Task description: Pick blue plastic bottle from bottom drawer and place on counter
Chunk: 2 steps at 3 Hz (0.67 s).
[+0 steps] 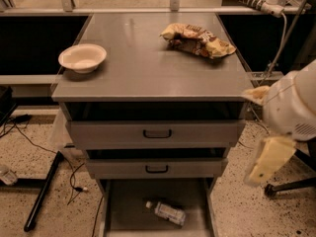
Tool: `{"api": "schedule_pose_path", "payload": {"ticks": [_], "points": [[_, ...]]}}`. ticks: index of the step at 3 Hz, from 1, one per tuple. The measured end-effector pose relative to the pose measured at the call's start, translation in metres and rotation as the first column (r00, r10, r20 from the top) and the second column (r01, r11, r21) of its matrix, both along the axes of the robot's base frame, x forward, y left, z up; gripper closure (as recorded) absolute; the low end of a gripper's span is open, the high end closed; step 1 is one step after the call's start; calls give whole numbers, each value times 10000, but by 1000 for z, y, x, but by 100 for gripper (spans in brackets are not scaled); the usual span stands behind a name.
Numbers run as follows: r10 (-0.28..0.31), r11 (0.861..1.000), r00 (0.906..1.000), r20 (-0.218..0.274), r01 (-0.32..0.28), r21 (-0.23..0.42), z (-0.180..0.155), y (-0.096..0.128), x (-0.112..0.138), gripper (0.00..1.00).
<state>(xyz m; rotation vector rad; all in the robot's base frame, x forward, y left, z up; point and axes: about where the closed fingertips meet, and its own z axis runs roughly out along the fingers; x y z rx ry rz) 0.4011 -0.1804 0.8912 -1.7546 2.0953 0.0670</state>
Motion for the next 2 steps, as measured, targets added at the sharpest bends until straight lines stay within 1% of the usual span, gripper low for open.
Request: {"api": "schedule_pose_path", "payload": {"ticks": [1, 2], "points": [[311, 9966, 9995, 108, -318, 764, -64, 9, -15, 0], [262, 9936, 9997, -33, -256, 1099, -138, 18, -20, 0]]}}
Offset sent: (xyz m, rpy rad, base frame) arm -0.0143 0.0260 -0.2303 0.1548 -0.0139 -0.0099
